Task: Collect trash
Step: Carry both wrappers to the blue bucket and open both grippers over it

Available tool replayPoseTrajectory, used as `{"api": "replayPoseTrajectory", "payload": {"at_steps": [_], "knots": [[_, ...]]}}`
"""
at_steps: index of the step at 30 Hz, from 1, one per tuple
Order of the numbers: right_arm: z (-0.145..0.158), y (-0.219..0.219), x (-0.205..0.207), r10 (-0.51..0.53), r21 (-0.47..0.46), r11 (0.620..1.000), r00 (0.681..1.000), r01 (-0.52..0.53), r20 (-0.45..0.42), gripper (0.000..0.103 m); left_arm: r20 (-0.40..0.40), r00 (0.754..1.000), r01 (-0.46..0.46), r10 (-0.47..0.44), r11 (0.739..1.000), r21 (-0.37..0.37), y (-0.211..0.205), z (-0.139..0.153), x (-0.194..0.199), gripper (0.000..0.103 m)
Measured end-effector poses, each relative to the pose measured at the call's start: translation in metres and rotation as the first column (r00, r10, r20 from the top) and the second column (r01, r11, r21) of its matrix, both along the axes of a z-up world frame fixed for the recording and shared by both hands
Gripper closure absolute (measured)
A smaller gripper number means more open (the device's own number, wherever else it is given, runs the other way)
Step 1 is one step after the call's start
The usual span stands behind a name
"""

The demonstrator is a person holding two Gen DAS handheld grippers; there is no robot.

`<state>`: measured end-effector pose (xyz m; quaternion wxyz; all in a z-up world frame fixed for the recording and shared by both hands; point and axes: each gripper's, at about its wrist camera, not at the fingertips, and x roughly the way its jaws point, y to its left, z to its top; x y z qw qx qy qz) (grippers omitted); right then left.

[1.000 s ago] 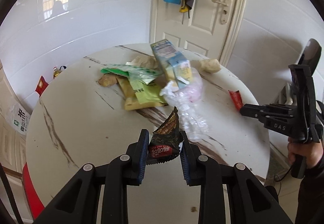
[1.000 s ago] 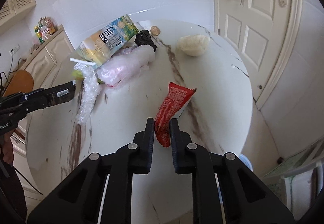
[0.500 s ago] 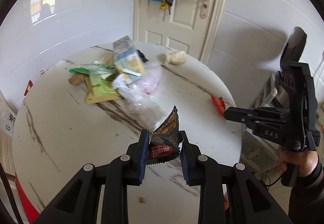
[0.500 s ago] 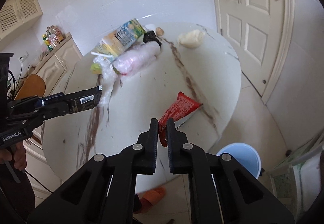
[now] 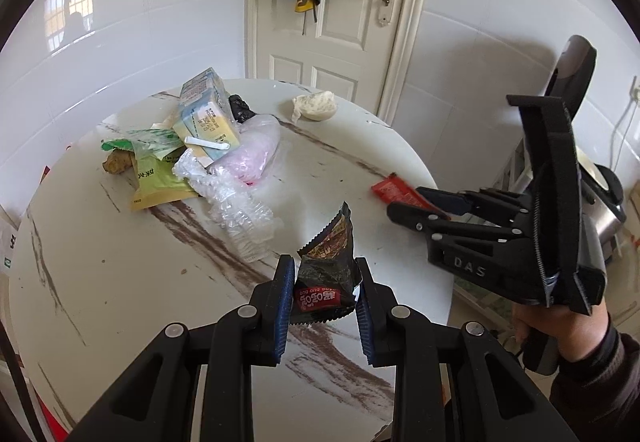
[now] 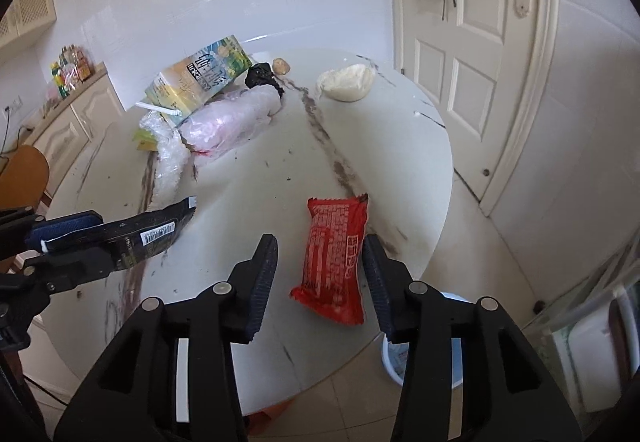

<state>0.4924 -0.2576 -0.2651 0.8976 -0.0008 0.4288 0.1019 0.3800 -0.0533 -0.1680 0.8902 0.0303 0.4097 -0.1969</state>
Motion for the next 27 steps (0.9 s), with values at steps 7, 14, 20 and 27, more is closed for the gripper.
{"api": "replayPoseTrajectory", "payload": {"at_steps": [7,14,20,27], "knots": [[0.003,-0.014,-0.008,0.03,0.054,0.998,0.999,-0.031,0.024,0.093,0.003,1.0,0.024,-0.024,1.0,-0.013,-0.019,0.003,0.008,0.078],[0.023,-0.066,-0.034,-0.041,0.165,0.986,0.997,0.029,0.069,0.094,0.02,0.994,0.107,-0.107,0.994,-0.018,-0.075,0.012,0.017,0.078],[0.029,-0.141,-0.059,-0.188,0.193,0.966,0.979,0.169,0.083,0.093,0.024,0.977,0.214,-0.214,0.977,0.002,-0.146,0.012,0.033,0.078],[-0.015,-0.22,-0.047,-0.334,0.288,0.903,0.943,0.32,-0.001,0.083,-0.043,0.962,0.273,-0.271,0.958,0.085,-0.224,-0.03,0.084,0.078]]}}
